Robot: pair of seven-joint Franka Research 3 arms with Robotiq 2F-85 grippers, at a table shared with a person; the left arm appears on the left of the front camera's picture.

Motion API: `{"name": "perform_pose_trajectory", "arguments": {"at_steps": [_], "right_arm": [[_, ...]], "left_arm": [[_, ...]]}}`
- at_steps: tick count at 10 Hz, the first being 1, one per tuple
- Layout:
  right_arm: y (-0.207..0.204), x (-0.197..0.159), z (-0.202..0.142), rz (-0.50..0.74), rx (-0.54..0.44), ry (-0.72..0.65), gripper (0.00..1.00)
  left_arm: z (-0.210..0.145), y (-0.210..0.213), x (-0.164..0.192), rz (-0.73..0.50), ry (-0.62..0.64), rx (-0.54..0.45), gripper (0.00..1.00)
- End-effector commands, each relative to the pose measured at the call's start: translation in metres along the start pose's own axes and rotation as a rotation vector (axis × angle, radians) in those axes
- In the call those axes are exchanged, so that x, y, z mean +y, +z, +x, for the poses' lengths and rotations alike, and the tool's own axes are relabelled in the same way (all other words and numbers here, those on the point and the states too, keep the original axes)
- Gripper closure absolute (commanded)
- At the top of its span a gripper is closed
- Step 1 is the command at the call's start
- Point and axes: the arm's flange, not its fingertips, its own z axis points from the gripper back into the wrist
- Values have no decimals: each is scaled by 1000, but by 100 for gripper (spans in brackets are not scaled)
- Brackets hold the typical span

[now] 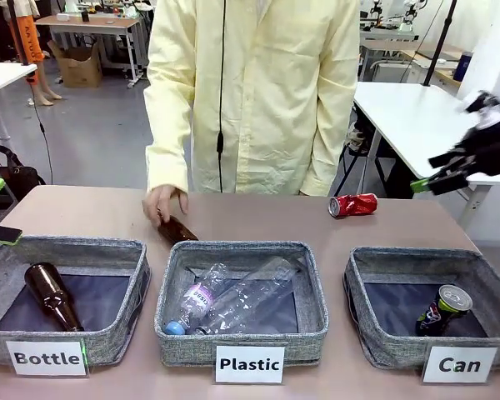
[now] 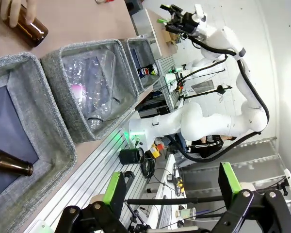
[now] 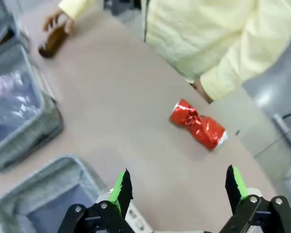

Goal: Sort the can waste into the basket.
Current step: Pick up the can waste from the table and place it in the right Fabric basket.

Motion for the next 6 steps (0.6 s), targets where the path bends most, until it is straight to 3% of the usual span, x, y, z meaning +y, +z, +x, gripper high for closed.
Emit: {"name": "perform_pose_trajectory", "arguments": {"at_steps": [1,2,5,6], "right_arm": [[-25,1,-24,14,-65,-59,0],[0,0,0,0,0,0,0],[-15,6,-6,7,-1,10,0],[-24,-6,-7,76,47,97,0]], "left_arm": [[1,-1,-2,-16,-16,-5,0],[1,-1,-2,-16,-16,-5,0],[1,-1,-2,-16,-16,-5,0],[1,-1,-2,-16,-16,-5,0]]}}
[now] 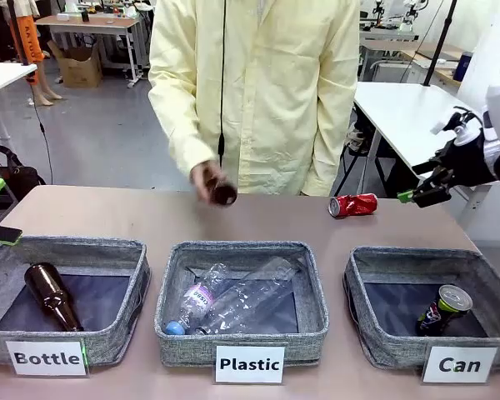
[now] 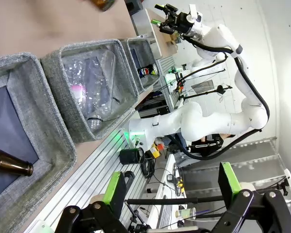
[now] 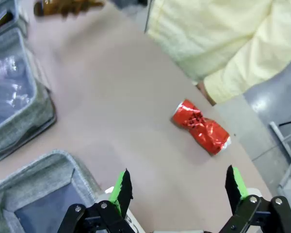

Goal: Sort the can waste into the basket.
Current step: Pick up the can waste from the table and place it in the right Fabric basket.

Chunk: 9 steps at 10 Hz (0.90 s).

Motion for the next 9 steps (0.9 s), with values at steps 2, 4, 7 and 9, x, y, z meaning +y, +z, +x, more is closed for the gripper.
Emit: {"name": "perform_pose_trajectory", "arguments": {"at_steps": [2,4,7,9], "right_arm": [[-33,-54,23,113,113,210,0],[-76,-85,52,194,223,354,0],[-148,-108,58,212,368,412,0],[-180,-112,50,212,401,434,0]], "left_arm": [[1,-1,-2,-16,-15,-5,0],[1,-1,-2,-16,-15,-5,0],[1,-1,-2,-16,-15,-5,0],[1,-1,-2,-16,-15,-5,0]]}}
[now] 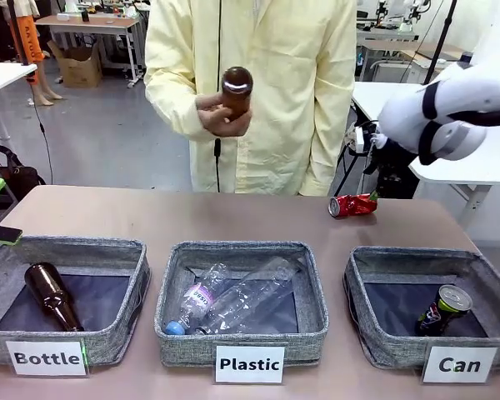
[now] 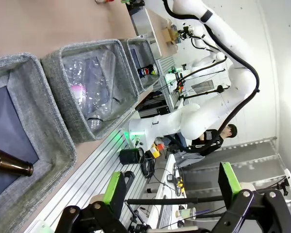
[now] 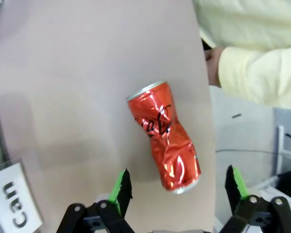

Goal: Sort the can waste into the basket.
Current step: Pick up the can waste from the table and place it in the right Fabric basket.

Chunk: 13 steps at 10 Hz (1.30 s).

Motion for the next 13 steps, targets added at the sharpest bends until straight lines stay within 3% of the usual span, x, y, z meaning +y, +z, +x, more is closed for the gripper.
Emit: {"name": "perform_pose_trajectory", "arguments": {"at_steps": [1,5,12,13], "right_arm": [[-17,-10,1,27,45,4,0],[-54,-8,1,136,47,5,0],[-66,-12,0,149,33,25,0],[-66,-13,-1,163,37,15,55]], "left_arm": [[1,-1,-2,-16,-15,-5,0],[1,-1,-2,-16,-15,-5,0],[1,-1,-2,-16,-15,-5,0],[1,-1,-2,-16,-15,-5,0]]}}
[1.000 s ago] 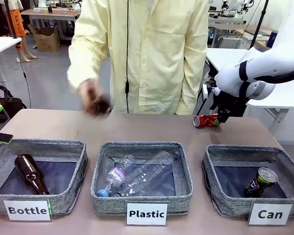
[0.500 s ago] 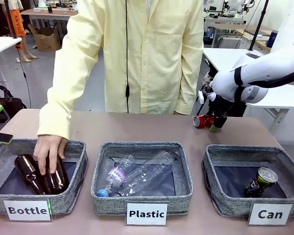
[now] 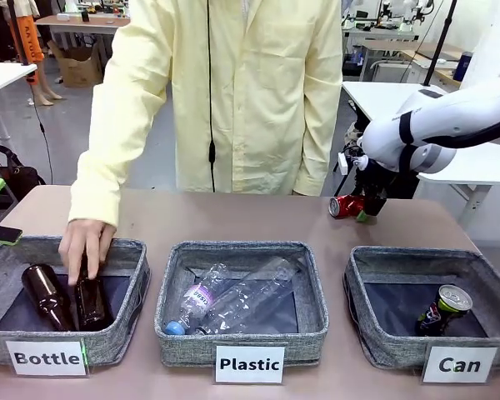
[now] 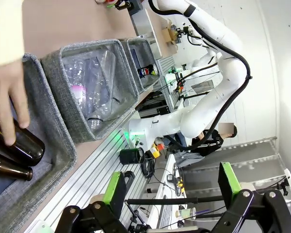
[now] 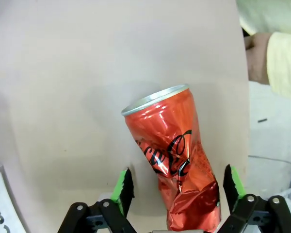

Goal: Sort the can waste into the basket.
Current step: Pick up the can waste from the table and place it in the right Fabric basket.

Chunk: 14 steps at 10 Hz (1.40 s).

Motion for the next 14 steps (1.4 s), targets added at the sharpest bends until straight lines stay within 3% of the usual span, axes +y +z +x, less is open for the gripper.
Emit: {"name": "perform_pose_trajectory", "arguments": {"at_steps": [1,2,3,4,11,14], "right_arm": [[2,-6,1,25,23,-15,55],[4,-5,1,27,23,-15,100],[4,-6,0,26,37,-13,61],[5,-5,0,27,33,-15,100],[14,3,-2,23,40,-17,100],[77,45,-5,-39,-21,-112,100]], "left_arm": [[1,-1,-2,-16,-15,-5,0],[1,-1,-2,-16,-15,-5,0],[1,-1,-2,-16,-15,-5,0],[1,-1,-2,-16,-15,-5,0],[1,-1,-2,-16,-15,-5,0],[1,-1,-2,-16,-15,-5,0]]}}
